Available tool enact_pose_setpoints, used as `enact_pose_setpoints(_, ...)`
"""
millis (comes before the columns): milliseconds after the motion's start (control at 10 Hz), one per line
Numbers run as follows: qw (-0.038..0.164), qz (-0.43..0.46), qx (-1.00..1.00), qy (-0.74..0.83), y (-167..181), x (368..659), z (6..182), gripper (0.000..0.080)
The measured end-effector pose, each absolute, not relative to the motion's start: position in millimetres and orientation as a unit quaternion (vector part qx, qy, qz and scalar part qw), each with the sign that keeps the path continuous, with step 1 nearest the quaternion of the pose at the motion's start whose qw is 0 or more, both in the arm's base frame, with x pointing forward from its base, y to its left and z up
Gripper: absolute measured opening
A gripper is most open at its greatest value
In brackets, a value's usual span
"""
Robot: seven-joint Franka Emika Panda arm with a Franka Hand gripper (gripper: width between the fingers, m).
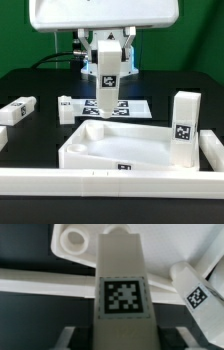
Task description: Assemble desk
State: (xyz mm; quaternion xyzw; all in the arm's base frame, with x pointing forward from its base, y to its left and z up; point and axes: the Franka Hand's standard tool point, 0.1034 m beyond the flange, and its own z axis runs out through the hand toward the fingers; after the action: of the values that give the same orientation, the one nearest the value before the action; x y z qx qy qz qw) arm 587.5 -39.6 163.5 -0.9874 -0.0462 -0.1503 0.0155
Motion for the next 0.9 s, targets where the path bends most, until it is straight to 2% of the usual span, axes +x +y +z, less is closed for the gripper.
enact_pose_setpoints(100, 0.013, -0.154, -0.987, -0.048, -41, 587, 162.7, 0.0290)
enact_pose_setpoints(200, -0.012, -0.200, -0.978, -0.052, -51, 591, 166.6, 0.0290)
enact_pose_setpoints(300, -0.025, -0.214, -0.975, -0.051, -57, 586, 163.5, 0.0290)
enact_pose_setpoints(400, -0.049, -0.237, -0.968, -0.067, -72, 588, 166.6, 0.0290)
enact_pose_setpoints(700, -0.036, -0.225, -0.972, -0.055, -80, 592, 169.1, 0.0290)
enact_pose_setpoints(900, -0.037, -0.224, -0.972, -0.055, -80, 591, 167.9, 0.0290)
